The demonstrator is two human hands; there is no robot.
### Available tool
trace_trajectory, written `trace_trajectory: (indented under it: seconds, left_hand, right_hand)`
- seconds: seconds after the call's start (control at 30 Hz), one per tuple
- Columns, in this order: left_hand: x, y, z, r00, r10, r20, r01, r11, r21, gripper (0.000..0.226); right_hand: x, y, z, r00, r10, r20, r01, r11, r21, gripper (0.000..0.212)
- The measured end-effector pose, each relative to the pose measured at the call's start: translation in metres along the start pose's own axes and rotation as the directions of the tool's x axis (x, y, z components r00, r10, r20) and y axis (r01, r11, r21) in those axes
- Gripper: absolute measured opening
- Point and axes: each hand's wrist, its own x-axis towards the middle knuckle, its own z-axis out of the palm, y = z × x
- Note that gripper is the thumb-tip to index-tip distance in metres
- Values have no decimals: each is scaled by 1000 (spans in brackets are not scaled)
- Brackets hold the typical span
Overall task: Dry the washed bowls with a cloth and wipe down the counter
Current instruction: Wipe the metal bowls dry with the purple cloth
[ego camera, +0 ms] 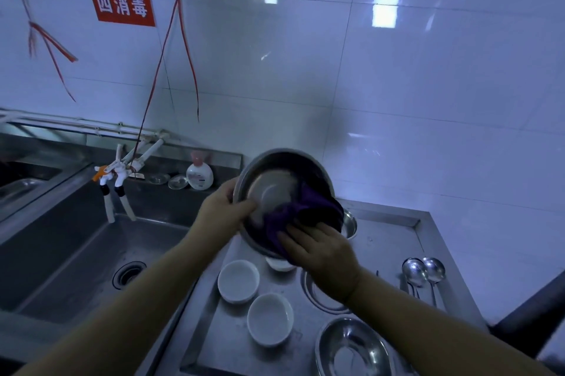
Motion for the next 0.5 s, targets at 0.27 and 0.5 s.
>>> trace_trajectory:
  seconds: [0.27, 0.5]
  left_hand:
    - [-23, -18, 27, 993, -47, -106, 24, 976, -216, 31]
    - [-22, -10, -11, 998, -34, 44, 25, 983, 181, 35]
  right_hand:
    - [15, -43, 5, 972, 232, -23, -228, 965, 129, 24]
    - [-13, 16, -5, 972, -211, 108, 205, 977, 62, 25]
